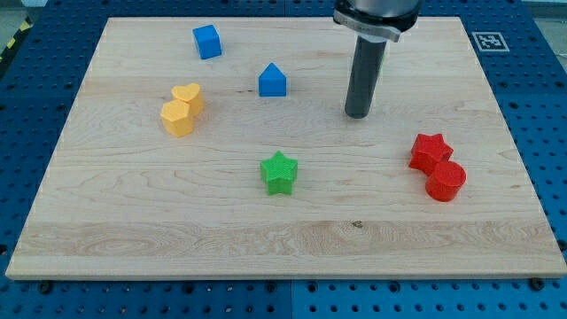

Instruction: Slide the green circle slightly down

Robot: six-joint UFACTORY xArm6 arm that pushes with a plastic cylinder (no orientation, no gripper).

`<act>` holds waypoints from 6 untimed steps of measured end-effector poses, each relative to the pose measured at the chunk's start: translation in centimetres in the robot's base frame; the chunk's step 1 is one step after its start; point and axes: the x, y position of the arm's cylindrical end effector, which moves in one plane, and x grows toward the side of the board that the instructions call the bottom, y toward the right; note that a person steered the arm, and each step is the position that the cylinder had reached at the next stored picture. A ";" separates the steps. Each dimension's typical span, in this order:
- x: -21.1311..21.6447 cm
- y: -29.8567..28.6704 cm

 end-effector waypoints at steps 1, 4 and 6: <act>-0.7 2.1; -6.7 7.8; -13.3 3.6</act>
